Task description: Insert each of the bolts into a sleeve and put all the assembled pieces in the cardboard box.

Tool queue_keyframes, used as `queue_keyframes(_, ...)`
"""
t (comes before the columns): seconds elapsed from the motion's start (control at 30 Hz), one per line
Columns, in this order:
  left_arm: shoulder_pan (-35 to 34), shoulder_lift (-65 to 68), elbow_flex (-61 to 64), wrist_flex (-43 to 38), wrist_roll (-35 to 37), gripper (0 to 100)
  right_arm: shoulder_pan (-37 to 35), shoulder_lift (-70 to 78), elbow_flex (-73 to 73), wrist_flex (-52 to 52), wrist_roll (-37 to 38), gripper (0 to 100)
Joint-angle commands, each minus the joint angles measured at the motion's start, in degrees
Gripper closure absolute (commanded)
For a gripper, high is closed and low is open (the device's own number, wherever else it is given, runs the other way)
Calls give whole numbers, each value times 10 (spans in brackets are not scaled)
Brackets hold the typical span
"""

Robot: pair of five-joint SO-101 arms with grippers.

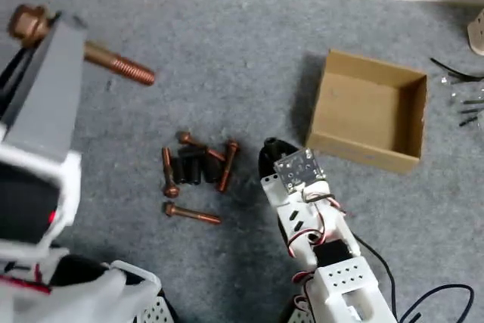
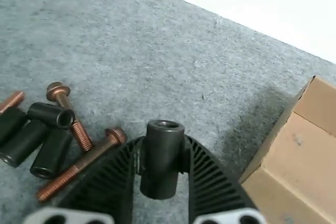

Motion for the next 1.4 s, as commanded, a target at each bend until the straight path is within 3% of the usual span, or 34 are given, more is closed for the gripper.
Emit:
queue_keyframes(0.0, -1, -53, 112, 2, -74, 941, -7, -7, 67, -16, 2, 988)
queue_keyframes(0.57, 0, -435, 829, -4, -84, 941, -7, -7, 67, -16, 2, 988)
queue_keyframes(0.67, 0, -489, 943, -41, -84, 941, -7, -7, 67, -16, 2, 988)
queue_keyframes(0.83, 0, -596, 1162, -171, -84, 941, -9, -7, 67, -16, 2, 988)
queue_keyframes(1.07, 0, -771, 1497, -430, -86, 941, -35, -6, 68, -13, 2, 988)
queue_keyframes(1.2, 0, -873, 1669, -577, -142, 941, -75, -8, 68, 26, 2, 988)
queue_keyframes(1.37, 2, -899, 1773, -686, -164, 941, -91, -9, 68, 32, 2, 988)
